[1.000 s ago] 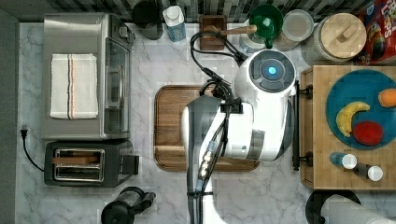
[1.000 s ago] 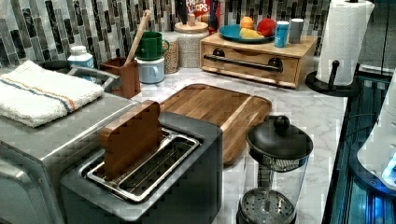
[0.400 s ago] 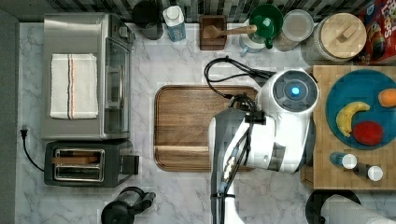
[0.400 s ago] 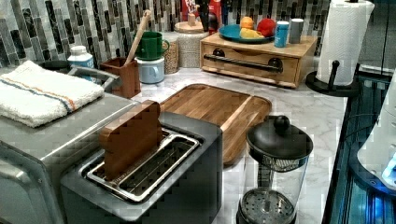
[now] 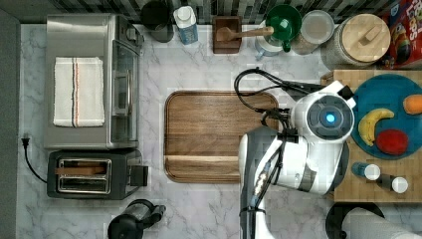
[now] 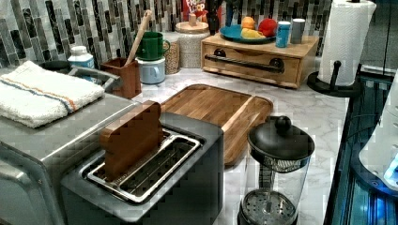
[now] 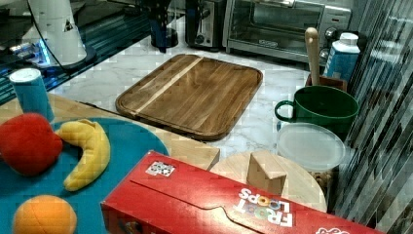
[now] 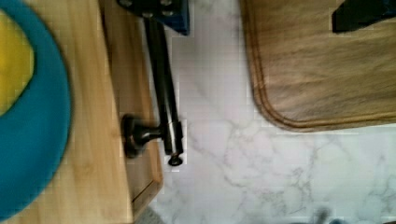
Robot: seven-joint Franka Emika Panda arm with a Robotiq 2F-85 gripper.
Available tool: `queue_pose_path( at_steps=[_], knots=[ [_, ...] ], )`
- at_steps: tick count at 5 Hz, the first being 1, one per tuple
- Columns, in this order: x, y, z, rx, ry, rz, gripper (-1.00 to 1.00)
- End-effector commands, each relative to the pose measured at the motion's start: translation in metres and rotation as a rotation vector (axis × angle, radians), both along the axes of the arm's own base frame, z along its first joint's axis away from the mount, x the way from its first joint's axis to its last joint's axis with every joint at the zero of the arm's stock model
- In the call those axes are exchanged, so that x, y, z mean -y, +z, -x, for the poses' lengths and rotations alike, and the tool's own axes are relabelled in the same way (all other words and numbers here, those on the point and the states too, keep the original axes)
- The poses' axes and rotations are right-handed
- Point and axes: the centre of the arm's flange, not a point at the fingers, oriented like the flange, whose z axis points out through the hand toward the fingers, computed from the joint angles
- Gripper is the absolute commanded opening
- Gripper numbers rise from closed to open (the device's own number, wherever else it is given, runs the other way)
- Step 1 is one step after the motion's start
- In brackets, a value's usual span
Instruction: Open the drawer.
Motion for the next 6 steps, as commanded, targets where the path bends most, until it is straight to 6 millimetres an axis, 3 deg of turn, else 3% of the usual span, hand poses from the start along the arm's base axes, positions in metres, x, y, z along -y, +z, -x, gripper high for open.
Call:
queue_pose_path(
  at_steps=[1, 3, 4, 6],
  knots=[
    [0.041, -0.043, 0.018, -0.026, 0.123, 0.077, 1.0],
    [0.054, -0.086, 0.032, 0.047, 0.095, 0.063, 1.0],
    [0.052, -0.114, 0.041, 0.091, 0.044, 0.071, 1.0],
    [0.056, -0.133, 0.056, 0.098, 0.001, 0.083, 1.0]
  ],
)
